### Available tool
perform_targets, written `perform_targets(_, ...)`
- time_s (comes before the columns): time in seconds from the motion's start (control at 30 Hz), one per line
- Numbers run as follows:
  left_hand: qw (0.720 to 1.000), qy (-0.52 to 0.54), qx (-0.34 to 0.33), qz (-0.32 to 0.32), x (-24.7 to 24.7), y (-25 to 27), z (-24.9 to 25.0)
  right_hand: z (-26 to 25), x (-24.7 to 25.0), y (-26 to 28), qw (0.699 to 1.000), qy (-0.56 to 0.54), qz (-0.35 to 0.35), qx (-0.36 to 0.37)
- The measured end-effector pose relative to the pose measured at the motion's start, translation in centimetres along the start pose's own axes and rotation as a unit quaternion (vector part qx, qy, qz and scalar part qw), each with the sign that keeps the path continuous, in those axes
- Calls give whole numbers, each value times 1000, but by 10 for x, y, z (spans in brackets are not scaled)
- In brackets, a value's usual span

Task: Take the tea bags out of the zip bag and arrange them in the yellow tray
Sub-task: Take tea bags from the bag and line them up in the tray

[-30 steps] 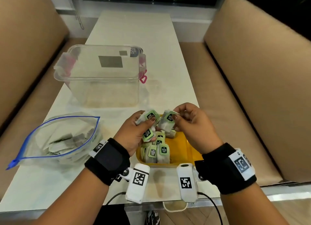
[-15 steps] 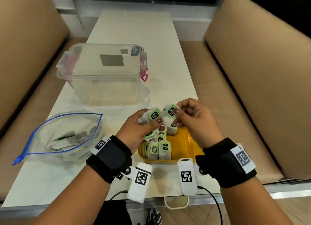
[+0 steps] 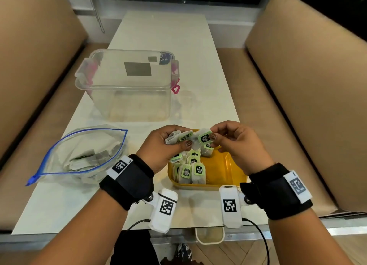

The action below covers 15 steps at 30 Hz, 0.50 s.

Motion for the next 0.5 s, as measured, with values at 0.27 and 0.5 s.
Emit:
perform_targets(0.27, 1000, -9, 16, 2, -1, 4, -8, -10, 11, -12, 986, 160, 6, 39)
perform_targets(0.5, 997, -20, 44, 61, 9, 5, -23, 0, 14, -46, 871, 481, -98, -24)
Point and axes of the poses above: each hand's wrist, its own y-axis away from the middle knuckle, its own x-axis out of the back of the hand, z = x × y, the point moved 3 cm from there along -y, towards the middle knuckle, and after that the axes turned 3 degrees about y, right-handed, at the moved point
